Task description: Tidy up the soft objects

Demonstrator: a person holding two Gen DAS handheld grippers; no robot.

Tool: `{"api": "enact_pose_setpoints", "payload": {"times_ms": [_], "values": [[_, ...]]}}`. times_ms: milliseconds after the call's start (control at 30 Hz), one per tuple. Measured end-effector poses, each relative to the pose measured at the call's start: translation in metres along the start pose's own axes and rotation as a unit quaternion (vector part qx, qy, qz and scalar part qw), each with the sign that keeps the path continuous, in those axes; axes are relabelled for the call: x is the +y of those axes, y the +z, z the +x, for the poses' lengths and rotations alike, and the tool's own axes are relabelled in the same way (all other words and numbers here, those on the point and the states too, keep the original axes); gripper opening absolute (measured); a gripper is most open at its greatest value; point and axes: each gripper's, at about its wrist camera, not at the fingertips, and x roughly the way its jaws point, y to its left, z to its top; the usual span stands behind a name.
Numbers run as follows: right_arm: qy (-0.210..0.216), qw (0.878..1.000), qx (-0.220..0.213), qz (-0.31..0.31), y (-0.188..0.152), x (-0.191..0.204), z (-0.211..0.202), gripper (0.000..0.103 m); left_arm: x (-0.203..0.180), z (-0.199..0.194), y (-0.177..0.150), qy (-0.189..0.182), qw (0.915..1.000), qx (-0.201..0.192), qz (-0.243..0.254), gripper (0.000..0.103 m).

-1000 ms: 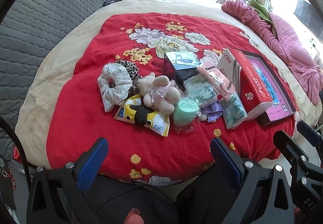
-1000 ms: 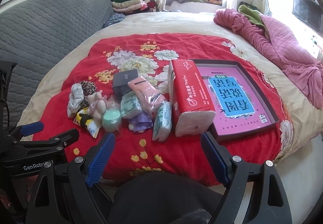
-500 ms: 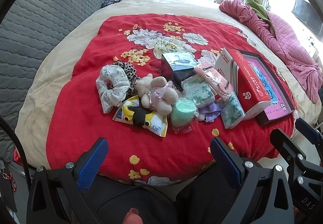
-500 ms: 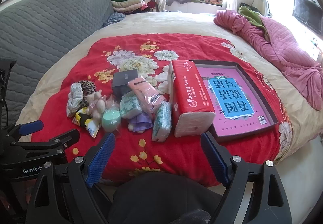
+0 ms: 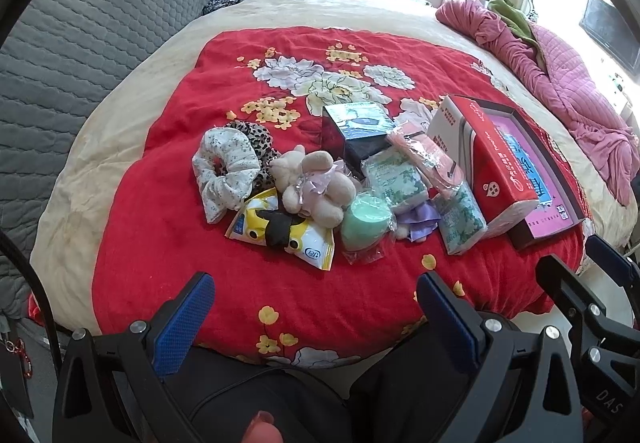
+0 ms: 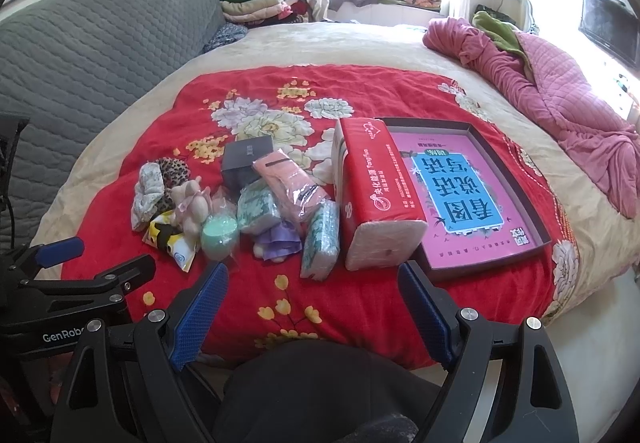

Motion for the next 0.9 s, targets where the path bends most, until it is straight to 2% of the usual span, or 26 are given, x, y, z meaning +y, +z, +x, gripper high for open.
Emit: {"api": "enact_pose_setpoints", "payload": {"times_ms": [500,667,900], "values": [[0.001,1.000,0.004,-0.024,0.007,0.009,0.016,0.087,0.014,0.010,0.002,-0.006,0.9997,0.010,-0.021,0.101],[0.005,0.999,0.008,-0.049,0.019,0.018,0.031,0.087,0.030,0.021,0.009,-0.009,0.9989,0.016,-0.043,0.102],[0.005,0.997,0.018,-0.069,0.043,0.025,0.062,0.087,0.070,0.038,0.024,-0.005,0.9948,0.025,-0.099,0.102]]}}
